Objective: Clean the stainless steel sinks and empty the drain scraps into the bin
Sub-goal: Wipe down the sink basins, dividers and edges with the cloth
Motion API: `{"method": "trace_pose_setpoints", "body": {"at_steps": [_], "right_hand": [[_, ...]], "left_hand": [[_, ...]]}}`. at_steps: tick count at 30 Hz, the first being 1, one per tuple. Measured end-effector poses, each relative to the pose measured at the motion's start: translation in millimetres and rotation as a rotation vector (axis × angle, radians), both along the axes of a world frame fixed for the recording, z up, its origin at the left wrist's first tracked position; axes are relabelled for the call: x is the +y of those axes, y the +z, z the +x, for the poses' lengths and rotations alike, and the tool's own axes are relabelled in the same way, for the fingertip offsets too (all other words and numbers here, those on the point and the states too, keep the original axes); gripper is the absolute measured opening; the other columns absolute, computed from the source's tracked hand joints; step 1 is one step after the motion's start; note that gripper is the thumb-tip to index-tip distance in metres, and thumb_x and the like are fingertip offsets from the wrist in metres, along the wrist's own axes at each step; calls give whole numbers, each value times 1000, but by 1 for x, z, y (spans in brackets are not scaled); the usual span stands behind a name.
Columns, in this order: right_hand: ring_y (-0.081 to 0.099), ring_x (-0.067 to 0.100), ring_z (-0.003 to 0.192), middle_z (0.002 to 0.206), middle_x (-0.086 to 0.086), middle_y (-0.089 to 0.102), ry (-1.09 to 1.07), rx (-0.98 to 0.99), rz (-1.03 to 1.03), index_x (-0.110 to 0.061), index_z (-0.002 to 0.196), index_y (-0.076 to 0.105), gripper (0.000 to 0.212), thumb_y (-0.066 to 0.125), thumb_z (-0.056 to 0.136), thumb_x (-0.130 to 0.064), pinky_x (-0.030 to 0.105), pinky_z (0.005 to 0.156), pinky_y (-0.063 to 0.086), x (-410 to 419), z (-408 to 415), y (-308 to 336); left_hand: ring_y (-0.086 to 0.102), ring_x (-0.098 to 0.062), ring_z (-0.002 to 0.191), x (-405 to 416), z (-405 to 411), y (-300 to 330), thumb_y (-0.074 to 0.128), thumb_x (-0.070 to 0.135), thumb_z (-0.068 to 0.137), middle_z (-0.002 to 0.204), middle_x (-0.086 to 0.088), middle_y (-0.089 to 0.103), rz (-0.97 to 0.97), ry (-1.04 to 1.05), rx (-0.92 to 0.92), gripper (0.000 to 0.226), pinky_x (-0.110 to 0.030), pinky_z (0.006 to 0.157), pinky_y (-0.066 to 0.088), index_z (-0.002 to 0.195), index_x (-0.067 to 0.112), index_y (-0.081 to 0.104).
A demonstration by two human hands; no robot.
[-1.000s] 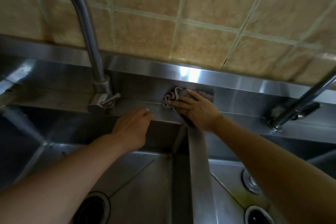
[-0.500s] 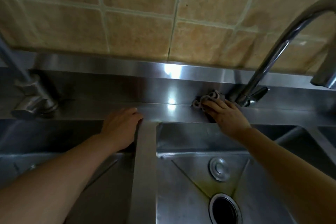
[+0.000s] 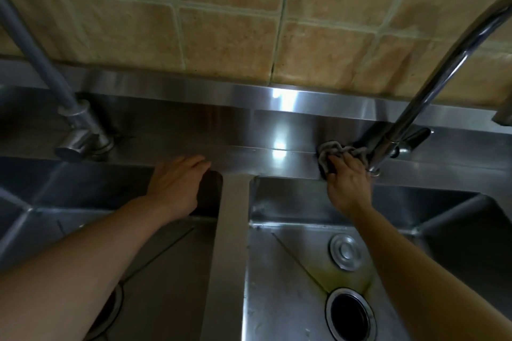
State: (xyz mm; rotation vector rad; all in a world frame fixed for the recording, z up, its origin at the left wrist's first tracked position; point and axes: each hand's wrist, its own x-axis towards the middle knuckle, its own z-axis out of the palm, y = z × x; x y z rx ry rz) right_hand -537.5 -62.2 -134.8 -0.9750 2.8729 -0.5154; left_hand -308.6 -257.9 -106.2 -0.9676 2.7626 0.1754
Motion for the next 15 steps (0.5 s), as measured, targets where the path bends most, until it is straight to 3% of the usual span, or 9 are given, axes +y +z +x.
{"method": "trace_pose_setpoints", "body": {"at_steps": [3, 5, 7, 10, 13, 15], "right_hand": [[53, 46, 113, 125, 24, 58, 137, 42, -26, -4, 121, 63, 61, 33, 76, -31, 50, 97, 42, -27, 16, -7], [55, 43, 109, 122, 19, 61, 229, 0, 19, -11, 122, 64, 54, 35, 81, -32, 50, 92, 48, -49, 27, -12], [55, 37, 112, 122, 11, 60, 318, -54, 20, -20, 122, 62, 44, 38, 87, -30, 47, 92, 48, -76, 46, -7], [44, 27, 124, 133, 8, 51, 437, -171, 50, -17, 128, 58, 40, 43, 91, -9, 32, 102, 38, -110, 75, 13], [54, 21, 108, 121, 9, 58, 338, -408, -78, -13, 120, 63, 36, 47, 90, -1, 19, 89, 41, -126, 88, 29], [59, 24, 98, 104, 7, 63, 179, -460, -255, -17, 105, 63, 32, 51, 84, 4, 27, 85, 48, -124, 88, 36]], "left_hand": [[19, -19, 143, -4, 4, 0, 59, 7, 81, 158, 7, 15, 55, 7, 16, 82, -42, 114, 20, 150, 28, 20], [22, -19, 141, -7, 4, -1, 60, 8, 80, 157, 7, 18, 68, 10, 41, 81, -43, 113, 23, 149, 28, 23], [27, -19, 138, -10, 5, -2, 63, 9, 79, 155, 6, 24, 71, 11, 73, 79, -41, 110, 28, 148, 26, 27], [36, -19, 131, -14, 5, -2, 64, 12, 79, 148, 2, 37, 87, -4, 103, 71, -36, 105, 34, 143, 24, 35], [43, -21, 124, -20, 7, 0, 65, 14, 79, 137, 0, 46, 164, -10, 128, 62, -34, 97, 37, 136, 23, 42], [49, -22, 118, -26, 12, 1, 67, 15, 79, 131, -2, 50, 239, 0, 148, 57, -33, 92, 41, 130, 22, 44]]}}
